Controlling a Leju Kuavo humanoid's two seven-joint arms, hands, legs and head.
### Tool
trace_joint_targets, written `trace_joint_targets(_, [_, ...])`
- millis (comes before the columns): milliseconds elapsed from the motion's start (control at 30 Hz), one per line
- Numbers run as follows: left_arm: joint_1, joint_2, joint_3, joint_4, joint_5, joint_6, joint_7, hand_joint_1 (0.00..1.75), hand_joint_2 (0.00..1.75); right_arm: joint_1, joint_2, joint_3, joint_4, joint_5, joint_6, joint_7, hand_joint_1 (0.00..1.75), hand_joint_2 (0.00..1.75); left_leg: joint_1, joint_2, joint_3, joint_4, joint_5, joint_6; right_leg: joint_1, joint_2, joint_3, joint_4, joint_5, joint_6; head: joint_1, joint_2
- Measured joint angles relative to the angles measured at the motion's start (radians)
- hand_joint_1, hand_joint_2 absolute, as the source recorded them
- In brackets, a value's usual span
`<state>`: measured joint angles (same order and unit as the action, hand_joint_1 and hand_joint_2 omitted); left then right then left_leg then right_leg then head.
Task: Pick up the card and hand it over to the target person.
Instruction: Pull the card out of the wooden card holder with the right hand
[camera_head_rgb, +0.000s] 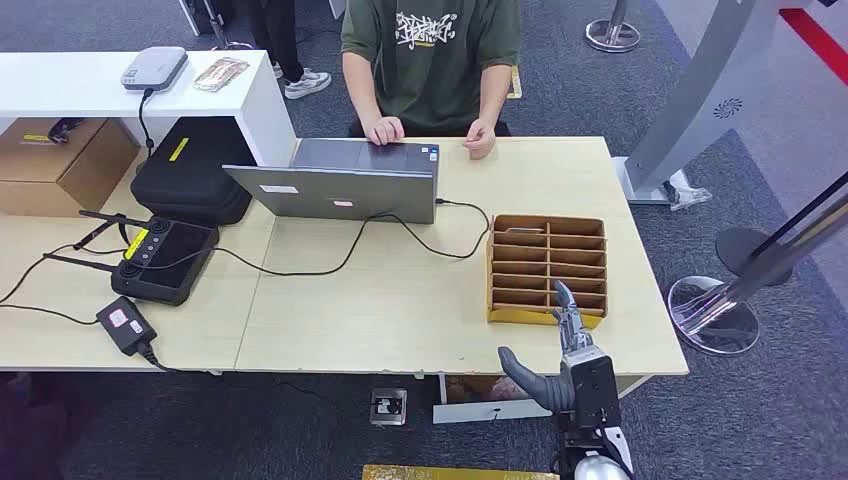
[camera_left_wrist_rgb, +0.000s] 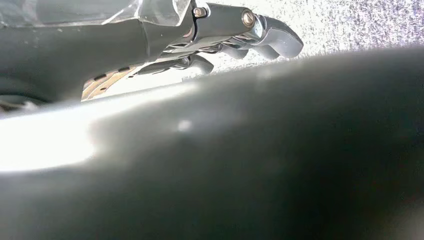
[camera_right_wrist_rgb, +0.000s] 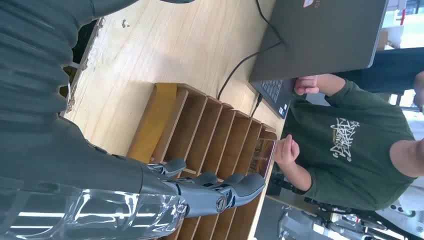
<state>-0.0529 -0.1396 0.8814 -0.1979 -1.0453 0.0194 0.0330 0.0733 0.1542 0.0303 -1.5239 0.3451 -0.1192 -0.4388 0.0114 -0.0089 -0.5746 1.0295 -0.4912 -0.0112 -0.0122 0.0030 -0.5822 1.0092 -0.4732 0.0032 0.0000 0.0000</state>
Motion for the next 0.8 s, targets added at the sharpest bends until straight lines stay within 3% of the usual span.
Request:
trace_joint_targets(100, [0.001, 0.003, -0.007, 0.001, -0.008, -0.002, -0.004, 0.00, 0.00, 0.007, 0.000, -0.004, 0.000, 0.004, -0.004, -0.002, 0.00, 1.75, 0.000, -0.001, -0.001, 0.000, 0.000, 0.000, 0.000, 0.000, -0.001, 0.001, 0.000, 0.000, 0.000, 0.000])
trace_joint_targets(200, [0.002, 0.005, -0.009, 0.001, -0.018, -0.006, -0.005, 0.00, 0.00, -0.001, -0.011, -0.006, -0.003, 0.098, -0.060, 0.010, 0.00, 1.75, 0.000, -0.001, 0.000, 0.000, 0.000, 0.000, 0.000, -0.001, 0.000, 0.000, 0.000, 0.000, 0.000, 0.000])
trace_joint_targets(333, [-0.001, 0.006, -0.015, 0.002, -0.039, -0.008, -0.001, 0.00, 0.00, -0.074, -0.070, 0.000, 0.037, 0.458, -0.153, 0.193, 0.00, 1.75, 0.000, 0.001, 0.000, 0.000, 0.000, 0.000, 0.000, 0.001, 0.000, 0.000, 0.001, 0.000, 0.000, 0.000])
trace_joint_targets(433, [-0.005, 0.007, -0.013, 0.002, -0.044, -0.007, -0.004, 0.00, 0.00, -0.140, -0.106, 0.001, 0.093, 0.682, -0.166, 0.317, 0.00, 1.75, 0.000, 0.001, -0.002, 0.001, 0.000, 0.000, 0.000, 0.001, -0.002, 0.001, 0.001, 0.000, 0.000, 0.000])
trace_joint_targets(567, [-0.007, 0.007, -0.009, 0.002, -0.045, -0.008, -0.006, 0.00, 0.00, -0.178, -0.119, 0.008, 0.134, 0.740, -0.164, 0.334, 0.00, 1.75, 0.000, 0.001, -0.001, 0.000, 0.001, 0.000, 0.000, 0.001, -0.001, 0.000, 0.001, 0.000, 0.000, 0.000])
trace_joint_targets(800, [-0.016, 0.011, 0.026, 0.005, -0.037, -0.006, 0.000, 0.00, 0.00, -0.464, -0.162, 0.117, 0.414, 0.923, -0.179, 0.399, 0.00, 1.75, 0.000, 0.006, 0.000, 0.001, 0.001, 0.000, 0.000, 0.006, -0.002, 0.001, 0.003, 0.000, 0.000, 0.000])
